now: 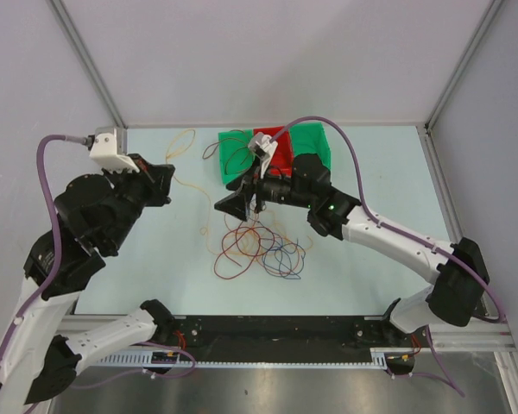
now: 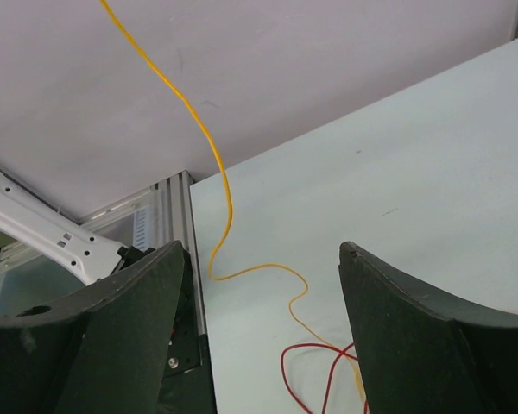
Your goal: Untangle the cables
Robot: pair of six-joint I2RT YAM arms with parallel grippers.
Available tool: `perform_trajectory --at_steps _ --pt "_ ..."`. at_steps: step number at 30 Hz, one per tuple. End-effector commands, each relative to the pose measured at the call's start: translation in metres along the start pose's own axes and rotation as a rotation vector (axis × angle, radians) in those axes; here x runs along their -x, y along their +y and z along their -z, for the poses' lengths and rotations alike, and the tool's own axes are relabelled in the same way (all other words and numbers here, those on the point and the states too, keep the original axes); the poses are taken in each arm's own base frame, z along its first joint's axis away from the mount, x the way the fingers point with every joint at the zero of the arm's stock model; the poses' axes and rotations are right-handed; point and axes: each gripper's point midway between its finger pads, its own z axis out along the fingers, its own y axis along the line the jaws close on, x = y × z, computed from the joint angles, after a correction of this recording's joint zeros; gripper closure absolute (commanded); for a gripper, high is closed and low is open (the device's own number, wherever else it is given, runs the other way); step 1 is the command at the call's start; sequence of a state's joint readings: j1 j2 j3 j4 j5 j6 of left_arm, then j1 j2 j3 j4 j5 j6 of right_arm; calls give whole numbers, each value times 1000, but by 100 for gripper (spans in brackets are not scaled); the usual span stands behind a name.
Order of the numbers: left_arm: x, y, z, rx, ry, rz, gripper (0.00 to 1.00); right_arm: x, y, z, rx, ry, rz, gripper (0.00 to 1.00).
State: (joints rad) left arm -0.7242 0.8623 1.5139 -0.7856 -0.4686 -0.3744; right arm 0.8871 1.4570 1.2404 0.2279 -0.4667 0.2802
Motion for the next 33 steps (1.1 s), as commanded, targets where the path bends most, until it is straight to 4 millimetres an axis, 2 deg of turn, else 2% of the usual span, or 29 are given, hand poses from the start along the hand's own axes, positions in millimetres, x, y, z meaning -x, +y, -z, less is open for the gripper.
perform_trajectory --at_steps 1,2,8,9,11,12,14,15,18,19,20,21,22,23,24,25,26,28,29,30,31,32,33 --pt "6 -3 1 -18 -31 19 100 27 20 -16 74 -78 24 25" --pt "7 -3 1 -18 -32 21 100 22 19 -20 76 -69 18 26" --pt "6 -4 2 -25 -35 30 100 21 23 -35 106 -82 -19 36" --pt "3 -3 2 -24 -30 28 100 18 23 -39 108 -74 -24 44" --pt "2 -4 2 -27 -30 35 100 19 24 -42 101 -78 -25 54" --pt "0 -3 1 -26 -26 35 100 19 24 -44 101 -77 -26 66" --pt "0 -2 3 -22 -33 42 98 21 23 -47 94 -77 -26 80" --pt "-1 -1 3 -20 -32 41 95 23 24 -47 94 -82 -23 100" --pt "-6 11 5 37 -18 41 29 39 28 -46 90 -89 3 100" --pt "-10 15 6 52 -8 41 1 40 27 -45 76 -65 4 100" --pt "-17 21 7 78 14 32 0 62 34 -44 80 -92 38 100" --pt "-20 27 8 105 18 29 0 76 34 -43 58 -107 81 100" --pt "-24 31 10 119 21 33 0 72 28 -43 25 -62 85 100" --pt "-33 36 12 128 37 29 0 105 36 -41 20 -112 126 100" --pt "-37 39 14 136 40 32 0 106 29 -39 -28 -79 152 100" --pt "-42 41 15 137 45 42 0 115 27 -38 -51 -83 173 100" --pt "-52 47 18 140 51 45 0 142 31 -39 -60 -126 207 100" --pt "-63 51 21 141 58 52 0 157 21 -37 -133 -127 243 100" --pt "-77 56 19 154 81 40 0 160 10 -41 -165 -125 249 100" --pt "-81 60 22 157 81 42 0 188 12 -32 -195 -174 265 100" --pt "-88 63 21 166 89 38 0 199 9 -30 -217 -196 268 100" --pt "-103 67 19 179 121 18 0 209 6 -28 -231 -216 270 100" --pt "-109 69 19 184 131 11 0 215 -7 -29 -260 -228 268 100"
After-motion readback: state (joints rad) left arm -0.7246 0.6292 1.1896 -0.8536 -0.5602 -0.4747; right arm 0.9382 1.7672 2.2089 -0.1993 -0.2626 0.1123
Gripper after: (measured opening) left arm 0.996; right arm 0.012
